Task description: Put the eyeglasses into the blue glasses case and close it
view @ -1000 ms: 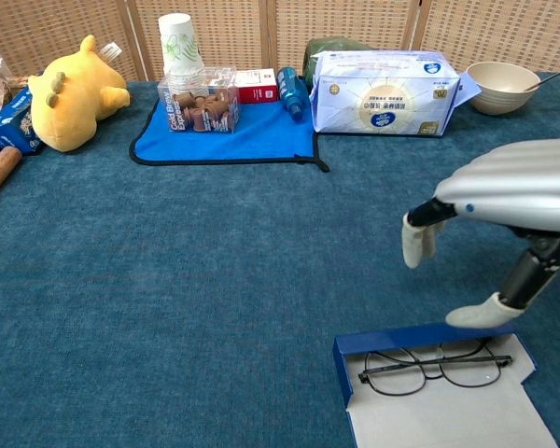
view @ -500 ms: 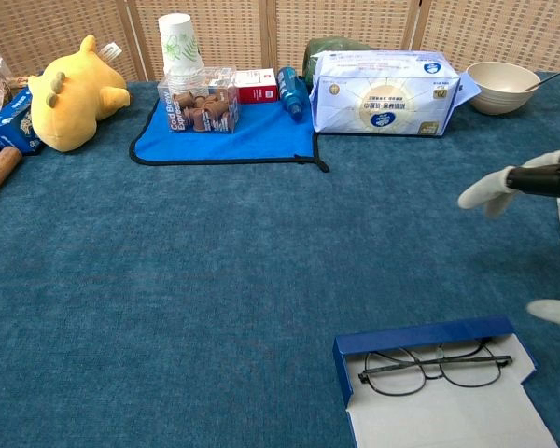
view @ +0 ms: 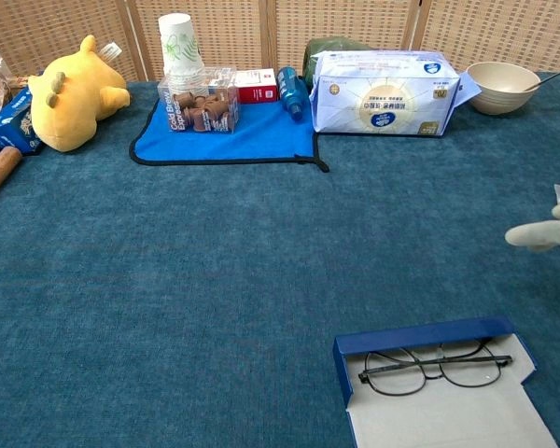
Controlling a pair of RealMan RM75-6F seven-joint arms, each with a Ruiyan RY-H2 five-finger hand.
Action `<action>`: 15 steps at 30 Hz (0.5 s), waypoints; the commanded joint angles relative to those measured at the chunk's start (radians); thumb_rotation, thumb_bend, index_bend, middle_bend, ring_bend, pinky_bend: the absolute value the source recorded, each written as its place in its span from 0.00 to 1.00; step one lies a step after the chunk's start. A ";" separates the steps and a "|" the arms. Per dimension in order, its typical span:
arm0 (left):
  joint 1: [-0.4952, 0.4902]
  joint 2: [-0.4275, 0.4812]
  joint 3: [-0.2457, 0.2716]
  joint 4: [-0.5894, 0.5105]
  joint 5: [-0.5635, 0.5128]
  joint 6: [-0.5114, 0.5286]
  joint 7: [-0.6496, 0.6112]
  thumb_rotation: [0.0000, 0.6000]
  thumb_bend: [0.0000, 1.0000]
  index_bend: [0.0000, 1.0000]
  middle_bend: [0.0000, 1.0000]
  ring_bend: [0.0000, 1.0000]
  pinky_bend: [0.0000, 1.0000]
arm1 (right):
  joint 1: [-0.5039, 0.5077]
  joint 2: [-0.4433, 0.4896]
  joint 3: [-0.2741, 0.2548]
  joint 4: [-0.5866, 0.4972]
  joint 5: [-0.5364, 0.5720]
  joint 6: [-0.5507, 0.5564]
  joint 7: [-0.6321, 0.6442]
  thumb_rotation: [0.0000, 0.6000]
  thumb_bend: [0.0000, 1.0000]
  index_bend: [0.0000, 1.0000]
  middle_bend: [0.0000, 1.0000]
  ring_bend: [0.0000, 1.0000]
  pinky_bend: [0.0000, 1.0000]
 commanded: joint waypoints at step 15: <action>0.024 0.021 -0.015 -0.008 0.006 0.067 -0.009 1.00 0.29 0.13 0.10 0.00 0.00 | -0.181 -0.049 -0.015 0.235 -0.204 0.055 0.105 0.75 0.25 0.00 0.10 0.00 0.15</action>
